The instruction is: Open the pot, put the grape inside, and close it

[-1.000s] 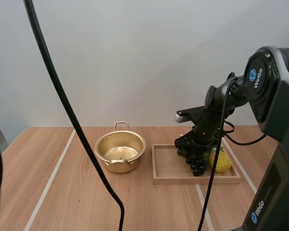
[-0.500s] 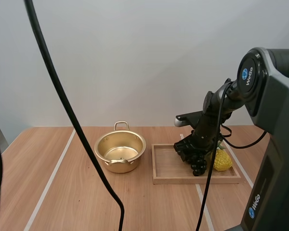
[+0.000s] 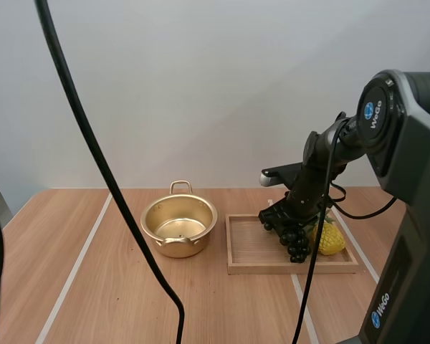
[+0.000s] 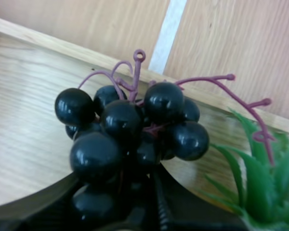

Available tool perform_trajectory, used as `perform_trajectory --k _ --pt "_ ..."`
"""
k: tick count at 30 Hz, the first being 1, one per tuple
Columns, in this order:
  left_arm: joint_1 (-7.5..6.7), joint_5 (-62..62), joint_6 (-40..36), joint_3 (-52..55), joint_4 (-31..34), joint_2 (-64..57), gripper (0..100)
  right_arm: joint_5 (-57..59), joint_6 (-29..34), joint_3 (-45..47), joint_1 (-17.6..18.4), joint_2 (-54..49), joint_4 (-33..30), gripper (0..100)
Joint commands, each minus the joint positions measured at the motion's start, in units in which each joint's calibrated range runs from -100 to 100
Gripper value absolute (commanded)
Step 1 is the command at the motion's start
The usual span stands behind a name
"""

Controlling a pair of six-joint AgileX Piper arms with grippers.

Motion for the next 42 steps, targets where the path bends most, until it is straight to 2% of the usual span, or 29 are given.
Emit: perform_trajectory --k 1,12,20,31,42 --pt "0.17 -0.53 -0.21 -0.24 0.02 -0.01 0 1.92 -0.4 -0.47 -0.29 -6.3 -0.31 0" --pt "0.17 -1.63 -0.21 -0.24 0.02 -0.13 0 4.12 -0.4 -0.97 0.34 -27.77 2.19 0" --pt "0.17 -4.78 -0.21 -0.28 0.02 -0.38 0 7.93 -5.71 -6.84 6.02 -34.48 3.03 0" --pt "0.17 -8.28 -0.21 -0.28 0.56 -0.38 0 4.88 -6.75 -15.16 14.62 -29.62 4.17 0" --pt "0.17 -8.28 -0.21 -0.28 2.04 -0.38 0 -3.45 -6.85 -16.98 20.18 -13.76 6.49 0"
